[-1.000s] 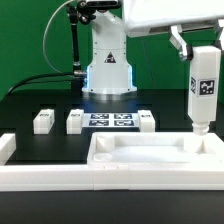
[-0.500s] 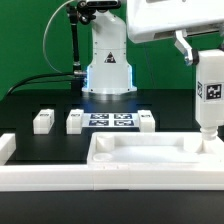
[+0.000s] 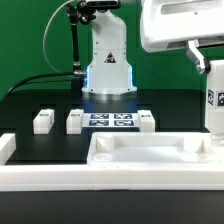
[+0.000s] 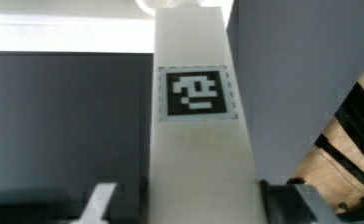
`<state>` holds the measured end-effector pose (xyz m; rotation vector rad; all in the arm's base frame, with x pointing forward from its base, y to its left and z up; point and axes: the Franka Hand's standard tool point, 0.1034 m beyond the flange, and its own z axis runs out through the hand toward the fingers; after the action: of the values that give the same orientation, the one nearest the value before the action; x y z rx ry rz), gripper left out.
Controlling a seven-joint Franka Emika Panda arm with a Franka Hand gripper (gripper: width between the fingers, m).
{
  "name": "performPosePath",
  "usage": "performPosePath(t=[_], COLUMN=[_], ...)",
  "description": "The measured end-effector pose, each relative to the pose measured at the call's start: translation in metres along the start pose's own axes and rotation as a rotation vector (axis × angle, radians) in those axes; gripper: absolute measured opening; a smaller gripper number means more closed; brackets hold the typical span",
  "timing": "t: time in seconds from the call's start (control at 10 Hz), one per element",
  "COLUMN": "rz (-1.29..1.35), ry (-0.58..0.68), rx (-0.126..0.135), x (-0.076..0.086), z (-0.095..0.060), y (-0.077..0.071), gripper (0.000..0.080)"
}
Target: Assemble desk
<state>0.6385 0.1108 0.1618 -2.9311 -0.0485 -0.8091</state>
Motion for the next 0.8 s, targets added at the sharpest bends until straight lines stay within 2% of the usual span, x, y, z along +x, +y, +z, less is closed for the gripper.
performPosePath(t=[0.2, 0.5, 0.8], rz=[-0.009, -0.004, -0.001], ry=[0.002, -0.015, -0.010], rx=[-0.003, -0.007, -0.014], x=[0.003, -0.007, -0.011], z=[0.001, 0.012, 0.020], y=[0.004, 0.006, 0.012], gripper=[0.0290, 0.0290, 0.0290])
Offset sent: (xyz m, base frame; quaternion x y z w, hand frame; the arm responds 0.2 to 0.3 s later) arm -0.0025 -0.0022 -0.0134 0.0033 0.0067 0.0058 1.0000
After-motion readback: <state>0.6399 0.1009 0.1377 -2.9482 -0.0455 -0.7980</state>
